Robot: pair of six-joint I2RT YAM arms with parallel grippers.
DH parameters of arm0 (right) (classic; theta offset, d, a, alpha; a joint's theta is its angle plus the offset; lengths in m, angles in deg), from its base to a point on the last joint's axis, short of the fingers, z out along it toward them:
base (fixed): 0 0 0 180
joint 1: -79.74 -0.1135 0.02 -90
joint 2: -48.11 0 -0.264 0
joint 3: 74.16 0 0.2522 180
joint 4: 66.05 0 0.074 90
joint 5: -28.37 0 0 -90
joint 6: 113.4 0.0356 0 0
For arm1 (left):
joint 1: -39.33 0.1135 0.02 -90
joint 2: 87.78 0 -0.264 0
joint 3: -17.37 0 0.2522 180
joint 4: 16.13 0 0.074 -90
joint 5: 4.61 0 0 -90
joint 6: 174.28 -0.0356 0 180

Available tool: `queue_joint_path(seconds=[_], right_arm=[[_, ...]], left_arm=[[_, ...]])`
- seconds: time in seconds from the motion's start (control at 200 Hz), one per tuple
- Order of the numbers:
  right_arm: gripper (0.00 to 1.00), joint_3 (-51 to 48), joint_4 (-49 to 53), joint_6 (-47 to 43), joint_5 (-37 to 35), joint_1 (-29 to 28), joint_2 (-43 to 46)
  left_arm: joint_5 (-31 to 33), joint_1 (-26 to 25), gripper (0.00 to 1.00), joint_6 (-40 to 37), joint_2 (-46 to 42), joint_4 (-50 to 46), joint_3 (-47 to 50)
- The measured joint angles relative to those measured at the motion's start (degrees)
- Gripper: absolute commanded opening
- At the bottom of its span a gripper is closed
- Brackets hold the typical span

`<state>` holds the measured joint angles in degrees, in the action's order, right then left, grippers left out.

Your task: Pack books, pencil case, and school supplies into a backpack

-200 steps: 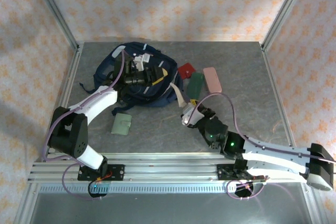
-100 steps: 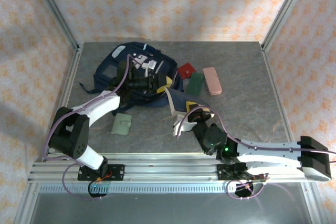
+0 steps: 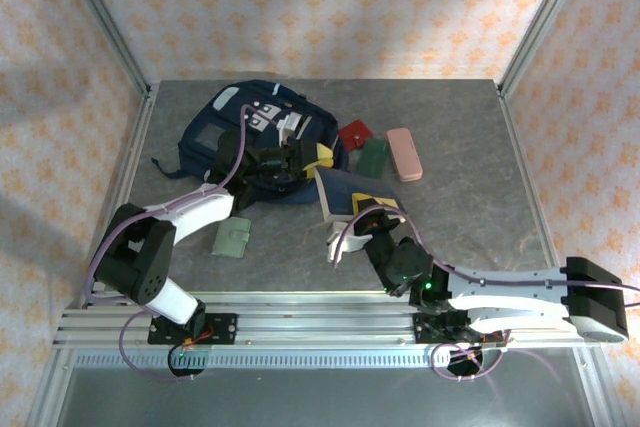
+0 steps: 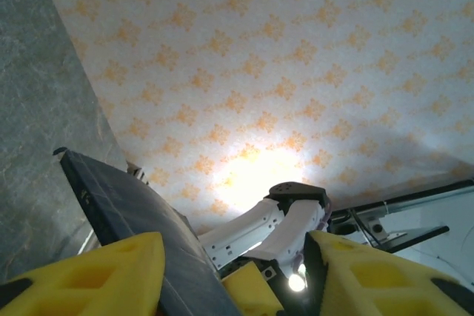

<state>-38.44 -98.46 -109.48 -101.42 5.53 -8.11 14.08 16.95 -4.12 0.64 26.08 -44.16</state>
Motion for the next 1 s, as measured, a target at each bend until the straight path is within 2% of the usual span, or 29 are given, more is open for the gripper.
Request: queue_joint_path(seconds=[0.1, 0.24, 0.33, 0.42, 0.445, 0.481, 0.546, 0.591, 0.676, 0.771, 1.001], right_arm=[[0.0, 0.0, -1.2, -1.2, -0.9, -0.1, -0.6], [0.01, -0.3, -1.2, -2.7, -1.2, -0.3, -0.7], [0.1, -0.6, -1.3, -3.0, -1.4, -0.3, -0.7], [0.15, -0.7, -0.8, -2.2, -2.1, -0.3, -0.5], [0.12, -0.7, -0.4, -1.9, -2.4, -0.3, -0.4], [0.0, -0.7, 0.6, -0.8, -2.7, -0.2, 0.0], [0.0, -0.6, 2.8, 1.5, -2.9, -0.2, 0.9], [0.0, -0.6, 3.7, 2.3, -3.1, -0.2, 1.5], [0.0, -0.6, 2.7, 1.2, -3.7, -0.2, 1.5], [0.0, -1.0, 1.0, -1.0, -3.8, -0.2, 0.5], [0.0, -1.4, -0.4, -5.4, -3.7, -0.2, -0.3]], left_arm=[[1.0, 0.1, 0.0, 0.0, 0.3, -0.7, 0.0], [1.8, 0.2, 0.0, -0.7, 0.5, -1.3, 0.0], [1.7, 0.2, 0.0, -2.3, 0.5, -2.9, -0.1], [2.1, 0.0, 0.0, -5.7, 0.5, -7.3, -0.8], [2.3, -0.1, 0.0, -7.0, 0.4, -9.2, -1.3], [2.6, -0.3, 0.0, -9.4, 0.4, -12.4, -2.2], [3.2, -0.8, 0.0, -14.4, 0.0, -19.1, -4.3], [3.4, -1.1, 0.17, -17.6, -0.3, -22.8, -5.7], [3.6, -1.5, 0.38, -21.4, -1.1, -27.8, -7.8], [3.6, -2.0, 0.45, -26.3, -1.8, -33.7, -9.7], [3.6, -2.0, 0.48, -42.9, -1.6, -55.1, -16.0]])
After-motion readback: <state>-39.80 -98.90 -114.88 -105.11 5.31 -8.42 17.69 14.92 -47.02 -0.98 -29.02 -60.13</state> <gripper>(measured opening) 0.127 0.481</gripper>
